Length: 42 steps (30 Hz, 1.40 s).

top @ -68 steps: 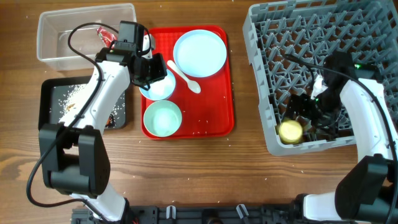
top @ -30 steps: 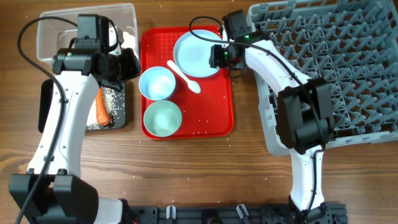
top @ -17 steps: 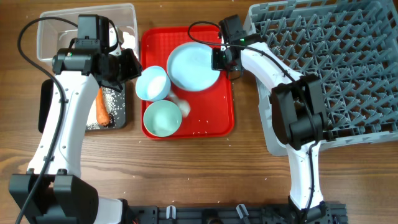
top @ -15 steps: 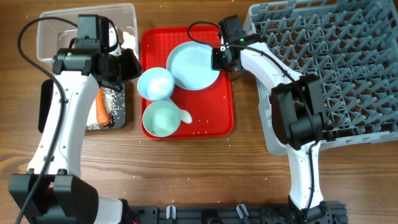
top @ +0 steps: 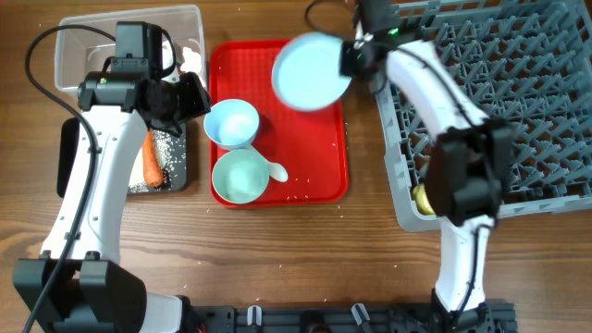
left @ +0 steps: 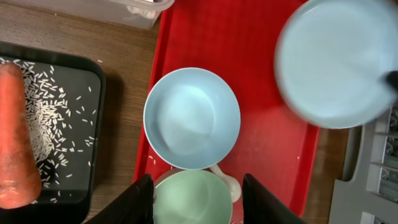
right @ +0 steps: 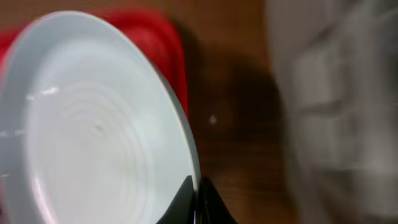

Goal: Sort waste into correct bins and load items into the dishwasher rack
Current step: 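Stand the light-blue plate upright in the rack's far right corner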

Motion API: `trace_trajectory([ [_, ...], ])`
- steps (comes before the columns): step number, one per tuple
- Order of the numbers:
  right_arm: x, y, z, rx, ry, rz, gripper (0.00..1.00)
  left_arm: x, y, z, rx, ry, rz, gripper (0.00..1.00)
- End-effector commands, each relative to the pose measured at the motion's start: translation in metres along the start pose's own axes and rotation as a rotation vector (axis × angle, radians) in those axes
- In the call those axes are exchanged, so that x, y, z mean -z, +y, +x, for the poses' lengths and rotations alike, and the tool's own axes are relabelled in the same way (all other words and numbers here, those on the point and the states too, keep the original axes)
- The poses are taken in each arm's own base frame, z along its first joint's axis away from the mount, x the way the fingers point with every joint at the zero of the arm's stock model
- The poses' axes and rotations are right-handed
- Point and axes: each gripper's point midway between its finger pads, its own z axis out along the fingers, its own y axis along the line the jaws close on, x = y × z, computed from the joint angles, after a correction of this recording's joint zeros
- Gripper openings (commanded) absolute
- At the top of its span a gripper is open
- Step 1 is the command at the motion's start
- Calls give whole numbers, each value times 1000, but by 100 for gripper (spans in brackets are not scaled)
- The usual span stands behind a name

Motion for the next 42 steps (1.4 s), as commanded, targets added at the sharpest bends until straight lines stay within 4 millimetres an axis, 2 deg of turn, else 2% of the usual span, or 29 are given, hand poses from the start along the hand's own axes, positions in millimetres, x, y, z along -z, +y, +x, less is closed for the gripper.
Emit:
trace_trajectory([
  [1,118,-17,-73,48,-295,71,4,0,1,-4,-8,-10,-10,49],
  [3,164,-49,-91,47,-400,195,4,0,1,-4,-8,-10,-11,49],
  [5,215,-92,-105,61,-496,368,4,0,1,-4,-9,-11,-10,49],
  [6,242,-122,-111,73,-534,497,4,0,1,-4,-9,-14,-10,50],
  [7,260,-145,-113,60,-556,603,5,0,3,-5,-9,-17,-18,50],
  [8,282,-179,-116,27,-578,743,4,0,6,-6,-9,-24,-38,50],
  [9,293,-199,-117,33,-576,812,4,0,10,-8,-8,-32,-59,53],
  [13,304,-260,-118,133,-511,937,4,1,10,-16,-13,-67,-64,54],
  [16,290,-293,-119,285,-418,931,4,2,18,-25,-13,-111,-116,50],
  [19,267,-321,-113,401,-317,916,4,3,18,-30,-12,-134,-122,49],
  [23,224,-361,-101,467,-180,927,4,3,18,-31,-12,-138,-121,46],
  [25,212,-374,-102,465,-175,932,5,3,18,-31,-9,-138,-121,46],
  [26,199,-376,-104,488,-181,902,4,3,18,-31,-9,-138,-121,46],
  [30,176,-372,-106,537,-186,834,6,3,18,-32,-9,-140,-119,46],
  [31,172,-373,-105,539,-178,831,15,3,18,-32,-9,-141,-119,45],
  [32,168,-373,-104,537,-174,825,36,3,18,-32,-9,-140,-119,47],
  [34,161,-367,-104,521,-198,774,68,3,18,-32,-9,-141,-119,52],
  [37,158,-355,-110,417,-285,685,100,3,18,-32,-9,-140,-119,57],
  [39,173,-336,-120,256,-402,610,100,3,17,-32,-10,-143,-118,58],
  [42,212,-282,-130,97,-537,418,100,4,15,-36,-11,-157,-108,60],
])
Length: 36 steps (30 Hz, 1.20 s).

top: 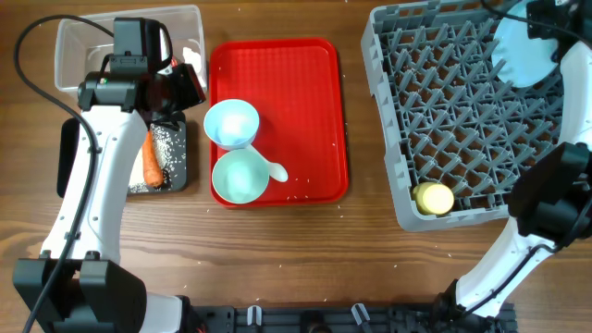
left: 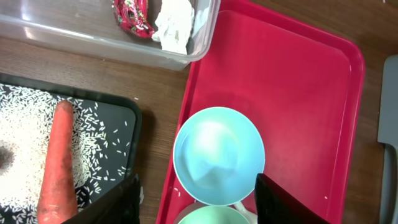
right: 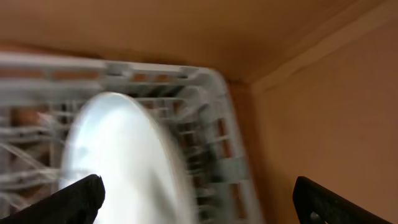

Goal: Sort waste into correct bins and load items into the dishwasher rack
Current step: 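Stand the light-blue plate upright in the rack's far right corner, then grasp the blue bowl with the right gripper and lift it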

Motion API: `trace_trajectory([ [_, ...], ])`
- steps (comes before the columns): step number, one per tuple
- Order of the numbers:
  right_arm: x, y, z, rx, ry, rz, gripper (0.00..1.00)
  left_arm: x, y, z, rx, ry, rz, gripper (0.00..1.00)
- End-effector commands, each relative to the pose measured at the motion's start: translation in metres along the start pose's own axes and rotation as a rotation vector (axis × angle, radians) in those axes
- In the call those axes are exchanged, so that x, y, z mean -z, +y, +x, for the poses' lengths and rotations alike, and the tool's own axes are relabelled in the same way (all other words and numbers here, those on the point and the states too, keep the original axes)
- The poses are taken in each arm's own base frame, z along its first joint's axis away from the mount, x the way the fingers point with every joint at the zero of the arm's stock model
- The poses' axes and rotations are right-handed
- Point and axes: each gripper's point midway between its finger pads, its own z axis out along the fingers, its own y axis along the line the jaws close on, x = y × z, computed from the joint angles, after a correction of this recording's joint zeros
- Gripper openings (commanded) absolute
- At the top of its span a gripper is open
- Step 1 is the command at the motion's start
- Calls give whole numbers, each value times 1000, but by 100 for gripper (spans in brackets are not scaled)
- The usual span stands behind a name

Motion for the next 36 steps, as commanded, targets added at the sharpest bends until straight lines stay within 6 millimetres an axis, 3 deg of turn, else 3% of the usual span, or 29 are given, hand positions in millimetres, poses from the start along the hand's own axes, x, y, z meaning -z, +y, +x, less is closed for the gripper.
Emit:
trace_trajectory([
  [1,87,28,-64,-319,-185,-247,100,0,-5,-5,6,-12,22,63],
  [3,132,63,-80,-339,-231,-478,100,0,-12,-1,5,10,64,67],
  [5,186,121,-91,-317,-250,-815,100,0,-10,3,6,25,60,68],
  [6,204,147,-88,-303,-222,-933,100,0,-10,4,6,30,58,69],
  [8,220,196,-78,-263,-127,-1044,100,0,-10,4,6,31,58,70],
  [11,241,289,-58,-141,28,-1148,100,0,-9,5,7,36,56,70],
  [16,246,388,-30,-121,234,-1160,100,-1,-4,20,-1,93,31,67],
  [22,237,463,16,-166,479,-1163,100,-15,6,43,-15,157,8,66],
  [24,235,492,36,-176,561,-1144,81,-18,8,47,-14,168,4,67],
  [25,233,510,47,-175,596,-1131,77,-19,8,49,-13,172,1,68],
  [28,236,547,70,-173,660,-1126,75,-19,14,48,-18,168,-27,69],
  [31,242,574,86,-144,677,-1129,64,-19,16,47,-19,163,-42,69],
  [34,235,583,98,-139,688,-1068,48,-19,16,48,-19,164,-43,70],
  [36,225,584,103,-130,679,-1023,26,-19,16,48,-19,164,-43,70],
])
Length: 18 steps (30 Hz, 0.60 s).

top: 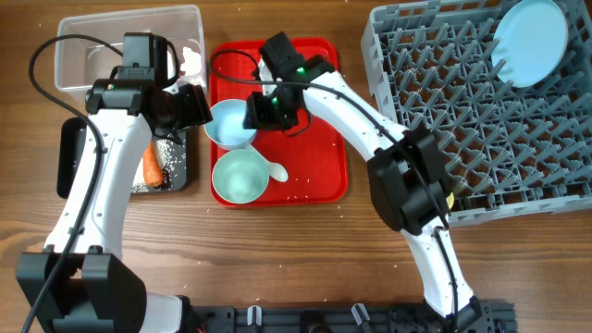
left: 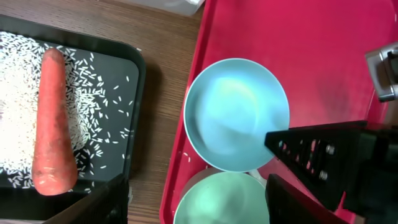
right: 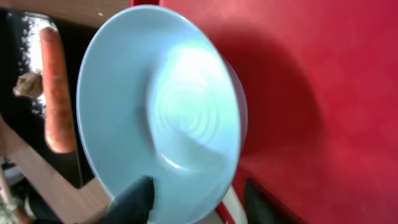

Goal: Sort waste into correct bins and load items into the dishwasher rack
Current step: 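Grasp the blue bowl with the right gripper and lift it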

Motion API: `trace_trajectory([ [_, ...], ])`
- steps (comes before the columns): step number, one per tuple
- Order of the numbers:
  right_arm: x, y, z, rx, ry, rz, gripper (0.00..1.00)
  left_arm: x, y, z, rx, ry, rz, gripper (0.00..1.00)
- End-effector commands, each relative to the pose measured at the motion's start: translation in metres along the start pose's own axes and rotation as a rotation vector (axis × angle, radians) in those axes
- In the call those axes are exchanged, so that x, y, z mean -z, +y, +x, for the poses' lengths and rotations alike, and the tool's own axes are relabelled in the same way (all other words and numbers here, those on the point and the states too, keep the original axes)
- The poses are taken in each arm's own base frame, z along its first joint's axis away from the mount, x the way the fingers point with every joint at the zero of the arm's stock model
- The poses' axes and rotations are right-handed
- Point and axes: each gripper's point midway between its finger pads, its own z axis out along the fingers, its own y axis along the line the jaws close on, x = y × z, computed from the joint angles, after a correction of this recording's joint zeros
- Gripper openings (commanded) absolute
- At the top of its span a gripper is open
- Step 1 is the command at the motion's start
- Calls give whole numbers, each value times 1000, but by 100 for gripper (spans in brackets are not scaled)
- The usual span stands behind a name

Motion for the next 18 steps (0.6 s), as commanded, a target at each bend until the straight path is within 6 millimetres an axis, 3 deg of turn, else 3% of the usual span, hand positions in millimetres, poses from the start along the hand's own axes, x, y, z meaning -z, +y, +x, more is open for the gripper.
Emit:
trace_trajectory([
  [1,-18,-33,-3,-46,-15,119,14,-5,3,2,-19,12,-16,72],
  [2,-21,-37,-3,-49,-15,132,10,-5,3,2,-19,12,-16,73],
  [6,-37,-47,-4,-72,-12,141,9,-5,3,2,-19,12,-15,78],
  [11,-28,-45,-19,-62,-65,118,4,-5,3,3,-19,13,-16,78],
  [14,22,-54,-48,-30,-166,119,4,-5,3,3,-19,13,-16,85],
  [16,86,-77,-74,-37,-296,202,4,-5,3,3,-19,12,-16,97],
  [18,151,-105,-90,-38,-420,325,4,-5,3,3,-19,12,-16,100],
])
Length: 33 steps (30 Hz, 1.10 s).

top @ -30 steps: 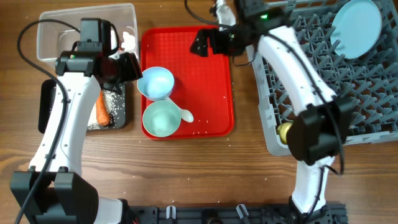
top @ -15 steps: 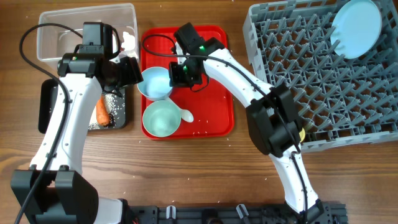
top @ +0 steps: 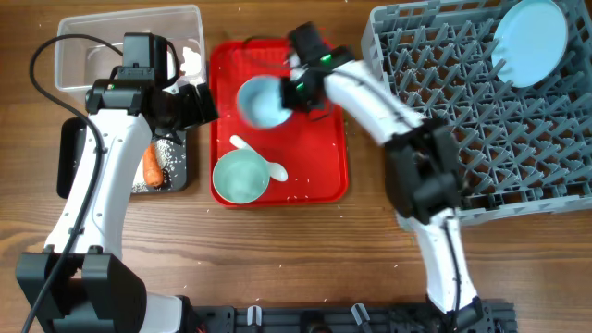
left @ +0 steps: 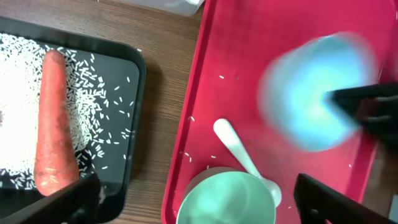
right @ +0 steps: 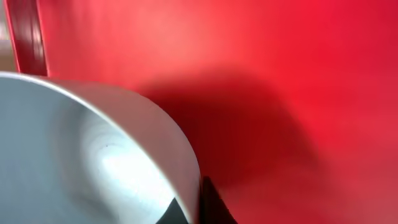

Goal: Sort waste into correct bins and load items into the dishwasher rack
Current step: 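Grasp the blue bowl with the right gripper and lift it, then place the blue bowl upside down in the rack's back row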

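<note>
My right gripper is shut on the rim of a light blue bowl, which hangs blurred above the red tray. In the right wrist view the bowl fills the left side, with the dark fingertips pinching its rim. A green bowl sits at the tray's front with a white spoon lying beside it. My left gripper is open wide over the green bowl, touching nothing.
A black tray strewn with rice holds a carrot at the left. A clear bin with wrappers stands behind it. The grey dishwasher rack at the right holds a light blue plate in its far corner.
My right gripper was open around the blue bowl's rim on the tray; now it is shut on it, and the bowl is off the tray, further right. A white spoon shows where it sat.
My right gripper first held the light blue plate above the red tray. Then the plate was at the rack's far right corner. Then it stood in the rack while the right gripper straddled the blue bowl, which is now held above the tray. The left arm stayed near the tray.
</note>
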Motion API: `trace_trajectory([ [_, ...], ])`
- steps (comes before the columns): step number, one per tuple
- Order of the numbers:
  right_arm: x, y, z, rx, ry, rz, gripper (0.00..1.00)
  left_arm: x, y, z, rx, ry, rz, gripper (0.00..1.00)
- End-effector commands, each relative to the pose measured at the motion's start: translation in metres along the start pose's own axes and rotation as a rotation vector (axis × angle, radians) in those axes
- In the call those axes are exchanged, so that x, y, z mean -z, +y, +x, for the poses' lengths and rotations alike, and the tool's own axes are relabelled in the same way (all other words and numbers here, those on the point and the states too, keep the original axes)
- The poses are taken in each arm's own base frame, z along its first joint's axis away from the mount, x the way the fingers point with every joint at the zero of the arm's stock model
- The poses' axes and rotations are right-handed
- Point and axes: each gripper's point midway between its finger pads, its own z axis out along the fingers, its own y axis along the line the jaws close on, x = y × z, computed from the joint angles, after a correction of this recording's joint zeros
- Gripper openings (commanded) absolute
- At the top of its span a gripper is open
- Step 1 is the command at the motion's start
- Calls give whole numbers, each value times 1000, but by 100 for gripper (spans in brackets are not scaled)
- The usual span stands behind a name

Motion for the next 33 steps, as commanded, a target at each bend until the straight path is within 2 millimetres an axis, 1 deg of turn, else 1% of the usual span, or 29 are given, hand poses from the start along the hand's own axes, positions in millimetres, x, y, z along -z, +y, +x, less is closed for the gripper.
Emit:
trace_trajectory([
  [1,147,-64,-78,23,-360,235,4,-5,3,3,-9,12,-15,100],
  [2,177,-85,-88,30,-425,314,4,-5,3,2,-9,12,-14,100],
  [3,212,-108,-97,41,-494,421,4,-5,3,2,-9,11,-14,100],
  [4,241,-130,-103,45,-547,540,4,-5,3,2,-9,11,-14,100],
  [5,257,-142,-105,44,-571,611,4,-5,3,2,-9,11,-14,100],
  [7,299,-188,-110,48,-613,900,4,-5,3,2,-9,10,-14,100],
  [8,311,-205,-111,29,-625,995,4,-5,3,3,-9,12,-15,100],
  [9,316,-217,-114,19,-632,1049,5,-5,3,2,-9,11,-15,100],
  [10,313,-227,-118,34,-620,1070,4,-5,3,2,-9,12,-14,100],
  [12,304,-236,-123,74,-588,1100,4,-5,3,2,-9,11,-14,100],
  [13,300,-241,-123,94,-561,1142,4,-5,3,2,-9,11,-14,100],
  [15,301,-257,-121,124,-495,1299,4,-5,3,2,-9,11,-14,100],
  [17,294,-264,-124,183,-435,1357,4,-5,3,2,-9,12,-14,100],
  [19,288,-263,-125,205,-420,1350,4,-5,3,2,-9,12,-14,100],
  [22,281,-252,-126,301,-366,1356,4,-5,3,2,-9,11,-14,100],
  [24,267,-239,-129,388,-335,1307,4,-5,3,2,-9,12,-14,100],
  [26,255,-233,-130,435,-309,1302,4,-5,3,2,-9,11,-14,100],
  [28,245,-237,-127,473,-240,1360,4,-5,3,2,-9,12,-14,100],
  [30,244,-246,-123,446,-207,1438,4,-5,3,2,-9,12,-14,100],
  [31,241,-250,-121,441,-187,1463,4,-5,3,2,-9,12,-14,100],
  [33,233,-252,-120,448,-168,1468,4,-5,3,2,-9,11,-14,100],
])
